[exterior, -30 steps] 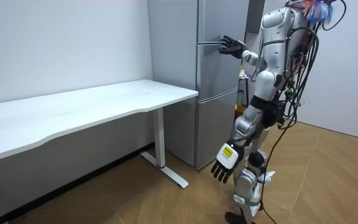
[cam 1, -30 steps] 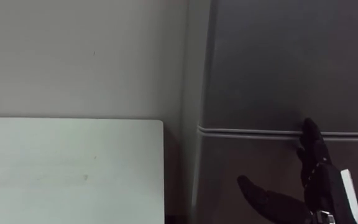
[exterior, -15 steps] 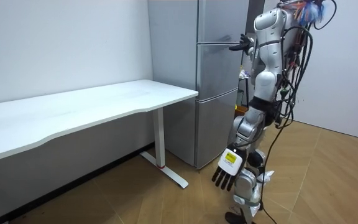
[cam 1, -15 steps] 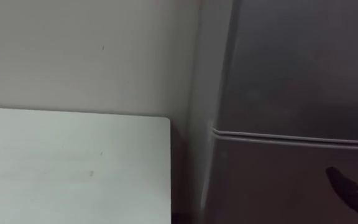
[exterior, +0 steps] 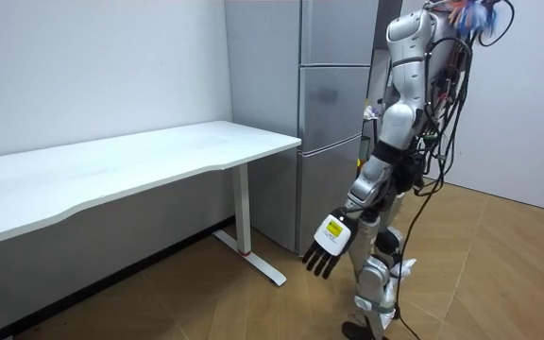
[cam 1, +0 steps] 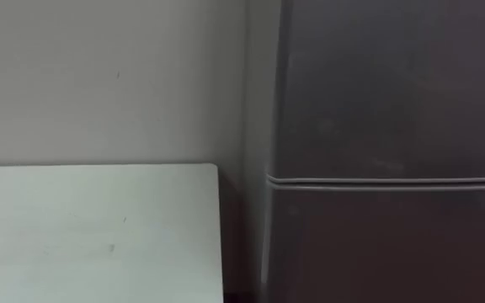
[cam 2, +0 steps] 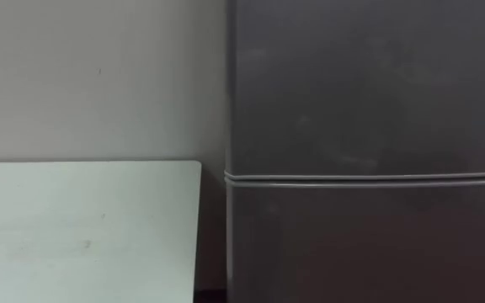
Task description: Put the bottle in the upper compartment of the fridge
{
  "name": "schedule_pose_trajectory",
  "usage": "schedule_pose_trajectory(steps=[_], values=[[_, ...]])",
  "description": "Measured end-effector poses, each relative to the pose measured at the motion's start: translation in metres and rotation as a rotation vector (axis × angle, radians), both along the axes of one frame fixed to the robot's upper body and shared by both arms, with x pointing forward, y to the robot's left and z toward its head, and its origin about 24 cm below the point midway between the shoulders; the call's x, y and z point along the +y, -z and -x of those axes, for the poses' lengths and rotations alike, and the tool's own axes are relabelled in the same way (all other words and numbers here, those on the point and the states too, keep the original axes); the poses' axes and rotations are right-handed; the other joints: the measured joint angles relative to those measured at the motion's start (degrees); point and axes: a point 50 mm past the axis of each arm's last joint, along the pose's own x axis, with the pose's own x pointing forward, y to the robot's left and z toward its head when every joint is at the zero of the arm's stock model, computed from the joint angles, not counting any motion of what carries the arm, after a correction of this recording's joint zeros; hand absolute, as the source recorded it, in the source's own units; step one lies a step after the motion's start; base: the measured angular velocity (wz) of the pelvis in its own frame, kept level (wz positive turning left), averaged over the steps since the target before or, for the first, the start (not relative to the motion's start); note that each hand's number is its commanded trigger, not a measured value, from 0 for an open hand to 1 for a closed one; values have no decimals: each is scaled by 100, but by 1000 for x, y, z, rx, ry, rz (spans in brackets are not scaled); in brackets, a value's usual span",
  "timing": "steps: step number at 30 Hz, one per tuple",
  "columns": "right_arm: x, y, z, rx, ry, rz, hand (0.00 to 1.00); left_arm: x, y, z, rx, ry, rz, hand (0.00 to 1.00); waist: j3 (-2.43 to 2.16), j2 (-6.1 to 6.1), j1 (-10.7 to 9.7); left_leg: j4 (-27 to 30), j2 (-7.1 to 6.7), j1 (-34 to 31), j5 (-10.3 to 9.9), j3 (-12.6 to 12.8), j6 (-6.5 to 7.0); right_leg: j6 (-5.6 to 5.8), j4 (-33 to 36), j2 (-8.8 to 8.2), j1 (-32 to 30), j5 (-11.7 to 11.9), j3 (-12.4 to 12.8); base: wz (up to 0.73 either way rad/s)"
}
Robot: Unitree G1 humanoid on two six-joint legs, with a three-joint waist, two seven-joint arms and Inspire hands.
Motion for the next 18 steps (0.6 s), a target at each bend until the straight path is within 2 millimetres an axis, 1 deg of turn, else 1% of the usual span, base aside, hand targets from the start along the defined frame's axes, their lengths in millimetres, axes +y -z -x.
schedule_pose_trajectory(steps=[3, 5, 6, 8, 10, 11, 13, 17, 18], values=[[-2, 29, 19, 102, 79, -101, 0, -2, 0, 4, 8, -21, -9, 0, -2, -8, 27, 0, 10, 45, -13, -10, -10, -2, -15, -14, 18, -17, -5, 1], [-3, 51, 38, 178, 139, -184, 0, -4, 1, 2, -2, -28, -4, 0, -5, -17, 16, -2, 0, 36, -13, -52, -9, 2, -9, -43, 23, -25, -91, 10], [-2, 57, 44, 204, 153, -199, 0, -5, 1, 3, -1, -28, -4, 0, -5, -13, 18, 0, -1, 36, -13, -54, -9, 3, -6, -47, 27, -30, -101, 8], [6, 80, 64, 308, 194, -258, 0, -6, 1, 3, -2, -39, 1, 0, -4, -8, 51, 1, -7, 19, -14, -51, -9, 6, -4, -47, 50, -35, -104, 0], [16, 91, 73, 359, 208, -298, 0, -8, 2, 2, -10, -58, 8, 0, -3, 11, 52, 2, -7, -17, -15, -48, -6, 6, -2, -50, 5, -34, -97, -4], [22, 100, 78, 409, 201, -312, 0, -9, 2, 2, -9, -59, 10, 0, 5, 31, 56, 0, -7, -18, -16, -50, -4, 6, -13, -48, 3, -33, -88, 0], [29, 110, 85, 469, 184, -335, 0, -9, 2, 2, -10, -61, 11, 0, 13, 49, 63, 1, -8, -13, -18, -50, -1, 8, -18, -50, 1, -35, -90, 0], [34, 118, 91, 520, 139, -346, 0, -10, 3, 1, -12, -62, 14, 0, 16, 93, 59, -5, -14, 12, -19, -59, 1, 16, -15, -59, -22, -39, -102, 0], [36, 121, 94, 555, 103, -344, 0, -10, 3, 2, -10, -62, 13, 0, 15, 100, 60, -5, -13, 11, -19, -65, 1, 16, -15, -58, -21, -40, -106, 4]])
